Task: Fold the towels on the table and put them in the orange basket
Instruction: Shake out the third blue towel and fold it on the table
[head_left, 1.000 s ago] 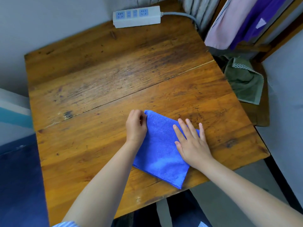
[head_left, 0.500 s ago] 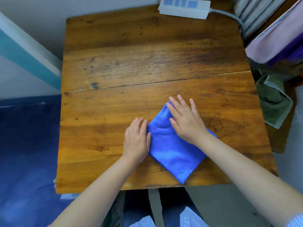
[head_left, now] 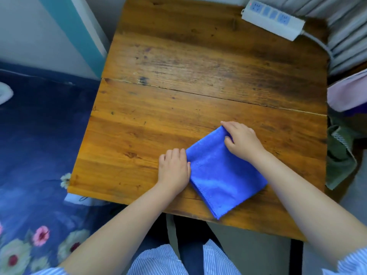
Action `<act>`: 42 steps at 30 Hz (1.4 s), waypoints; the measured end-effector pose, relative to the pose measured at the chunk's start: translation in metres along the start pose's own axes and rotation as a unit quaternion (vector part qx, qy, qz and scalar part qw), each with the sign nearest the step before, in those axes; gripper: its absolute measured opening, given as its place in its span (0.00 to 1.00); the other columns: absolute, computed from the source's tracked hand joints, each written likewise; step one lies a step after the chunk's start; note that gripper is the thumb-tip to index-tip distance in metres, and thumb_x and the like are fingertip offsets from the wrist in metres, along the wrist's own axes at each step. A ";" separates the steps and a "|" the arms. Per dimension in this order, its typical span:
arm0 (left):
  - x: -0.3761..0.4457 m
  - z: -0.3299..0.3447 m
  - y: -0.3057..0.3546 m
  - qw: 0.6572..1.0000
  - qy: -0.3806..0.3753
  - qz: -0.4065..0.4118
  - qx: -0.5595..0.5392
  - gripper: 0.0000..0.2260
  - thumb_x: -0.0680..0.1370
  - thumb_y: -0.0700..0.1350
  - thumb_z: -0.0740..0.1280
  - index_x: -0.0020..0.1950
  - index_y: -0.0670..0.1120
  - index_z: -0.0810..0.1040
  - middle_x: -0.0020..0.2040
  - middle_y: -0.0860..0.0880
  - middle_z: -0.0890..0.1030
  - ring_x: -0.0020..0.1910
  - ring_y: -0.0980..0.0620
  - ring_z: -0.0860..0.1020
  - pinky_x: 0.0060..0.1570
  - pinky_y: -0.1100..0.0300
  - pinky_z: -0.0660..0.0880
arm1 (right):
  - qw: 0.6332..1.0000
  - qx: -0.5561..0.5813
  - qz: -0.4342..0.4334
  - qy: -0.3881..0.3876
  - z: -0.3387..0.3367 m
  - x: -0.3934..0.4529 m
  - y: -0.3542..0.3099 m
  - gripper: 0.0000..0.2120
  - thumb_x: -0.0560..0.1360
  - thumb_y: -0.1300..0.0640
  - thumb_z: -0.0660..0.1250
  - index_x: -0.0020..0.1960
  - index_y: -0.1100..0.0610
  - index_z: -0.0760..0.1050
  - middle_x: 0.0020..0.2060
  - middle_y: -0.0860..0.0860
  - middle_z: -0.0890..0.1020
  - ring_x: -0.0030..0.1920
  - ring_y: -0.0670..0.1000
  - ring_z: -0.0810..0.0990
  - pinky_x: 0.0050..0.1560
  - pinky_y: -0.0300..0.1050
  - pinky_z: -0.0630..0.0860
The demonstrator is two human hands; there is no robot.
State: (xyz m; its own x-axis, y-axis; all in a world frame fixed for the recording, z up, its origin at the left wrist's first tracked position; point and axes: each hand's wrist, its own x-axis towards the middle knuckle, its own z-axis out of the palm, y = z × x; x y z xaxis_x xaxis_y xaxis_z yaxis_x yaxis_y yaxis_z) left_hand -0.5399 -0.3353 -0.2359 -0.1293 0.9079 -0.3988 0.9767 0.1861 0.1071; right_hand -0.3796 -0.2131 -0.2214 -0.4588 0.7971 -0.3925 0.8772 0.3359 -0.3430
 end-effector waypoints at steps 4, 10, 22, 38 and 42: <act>0.003 -0.007 0.004 0.996 -0.051 -0.048 -0.055 0.13 0.78 0.48 0.59 0.59 0.42 0.70 0.59 0.43 0.73 0.61 0.42 0.70 0.57 0.51 0.67 | 0.996 0.015 0.019 -0.082 -0.020 0.009 -0.006 0.21 0.71 0.63 0.63 0.63 0.58 0.68 0.57 0.57 0.76 0.54 0.57 0.74 0.49 0.45 0.70; 0.000 -0.026 -0.014 0.982 -0.104 -0.067 -0.141 0.13 0.77 0.46 0.63 0.58 0.40 0.73 0.60 0.40 0.72 0.63 0.40 0.69 0.59 0.50 0.68 | 0.987 0.032 0.026 -0.155 -0.044 0.013 -0.031 0.20 0.67 0.65 0.67 0.57 0.56 0.68 0.45 0.54 0.73 0.43 0.53 0.71 0.38 0.43 0.68; -0.150 -0.079 -0.151 0.953 0.099 -0.173 -0.230 0.06 0.74 0.40 0.63 0.50 0.44 0.75 0.50 0.45 0.78 0.51 0.44 0.75 0.44 0.54 0.70 | 0.956 -0.078 -0.258 -0.112 -0.059 -0.048 -0.213 0.18 0.66 0.68 0.65 0.56 0.60 0.76 0.48 0.54 0.73 0.49 0.53 0.70 0.43 0.39 0.64; -0.521 -0.045 -0.288 0.754 0.329 -0.453 -0.343 0.07 0.74 0.37 0.64 0.40 0.48 0.71 0.42 0.44 0.77 0.40 0.47 0.72 0.38 0.58 0.66 | 0.832 -0.015 -0.545 -0.105 0.069 -0.239 -0.506 0.19 0.67 0.69 0.67 0.57 0.64 0.74 0.51 0.59 0.80 0.52 0.57 0.77 0.41 0.35 0.62; -0.580 -0.031 -0.308 0.686 0.386 -0.497 -0.367 0.13 0.75 0.39 0.65 0.36 0.52 0.65 0.37 0.51 0.73 0.38 0.48 0.69 0.32 0.61 0.63 | 0.808 -0.003 -0.571 -0.148 0.092 -0.275 -0.564 0.20 0.67 0.69 0.66 0.59 0.62 0.74 0.53 0.58 0.80 0.53 0.57 0.77 0.40 0.36 0.63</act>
State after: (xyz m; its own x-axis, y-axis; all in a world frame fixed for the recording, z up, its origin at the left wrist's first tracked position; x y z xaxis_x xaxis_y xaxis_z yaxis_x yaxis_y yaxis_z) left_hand -0.7711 -0.9075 -0.0095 -0.9967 0.0721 -0.0371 0.0283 0.7386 0.6735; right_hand -0.7617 -0.6682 0.0014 -0.9821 -0.1880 -0.0110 -0.1405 0.7703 -0.6220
